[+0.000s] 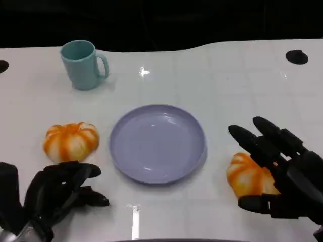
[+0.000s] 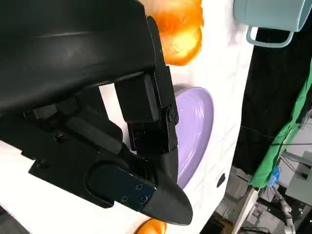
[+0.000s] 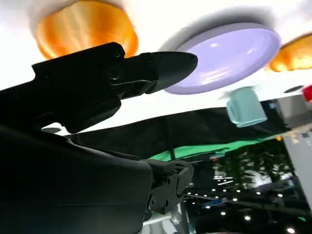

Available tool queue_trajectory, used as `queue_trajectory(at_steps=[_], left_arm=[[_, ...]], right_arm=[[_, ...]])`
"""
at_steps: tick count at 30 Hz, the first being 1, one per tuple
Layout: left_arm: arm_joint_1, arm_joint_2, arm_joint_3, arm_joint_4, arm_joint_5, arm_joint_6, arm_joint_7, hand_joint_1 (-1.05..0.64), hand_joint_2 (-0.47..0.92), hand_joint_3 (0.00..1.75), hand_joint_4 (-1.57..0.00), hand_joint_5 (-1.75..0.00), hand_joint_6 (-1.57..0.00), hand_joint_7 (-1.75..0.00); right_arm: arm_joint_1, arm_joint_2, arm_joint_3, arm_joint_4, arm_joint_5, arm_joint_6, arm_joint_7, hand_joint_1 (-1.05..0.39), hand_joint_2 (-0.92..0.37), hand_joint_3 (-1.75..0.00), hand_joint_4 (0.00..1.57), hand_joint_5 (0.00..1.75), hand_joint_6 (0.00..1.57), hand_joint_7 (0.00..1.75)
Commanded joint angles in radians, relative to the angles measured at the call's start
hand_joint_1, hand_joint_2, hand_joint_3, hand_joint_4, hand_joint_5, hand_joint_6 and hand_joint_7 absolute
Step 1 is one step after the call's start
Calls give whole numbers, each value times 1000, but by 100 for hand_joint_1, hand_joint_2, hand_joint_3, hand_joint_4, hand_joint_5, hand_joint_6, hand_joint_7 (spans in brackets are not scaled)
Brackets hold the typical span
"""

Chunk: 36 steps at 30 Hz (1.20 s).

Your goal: Grasp the bread from the table and place it into the plate.

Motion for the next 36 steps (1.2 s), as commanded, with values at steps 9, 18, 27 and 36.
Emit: queue_trajectory(at_steps=[9,18,27,36], left_arm=[[3,5,-1,9,17,7,14,-103,75,0,-157,-50,-157,-20],[7,4,-3,6,17,2,9,-103,75,0,-157,-50,-157,-21],[8,2,-3,-1,16,7,11,-102,75,0,-157,-50,-157,-20],[24,-5,-4,-33,16,12,15,-101,76,0,-157,-49,-157,-19]], right_arm=[[15,-75,67,-114,-56,200,104,-80,-82,-16,0,0,3,3],[-34,-105,129,-70,-118,266,110,-70,-54,-44,0,0,1,11],[-90,-118,199,-2,-180,328,107,-47,7,-142,0,0,0,25],[-161,-129,250,85,-188,361,115,-47,5,-139,3,3,0,49]])
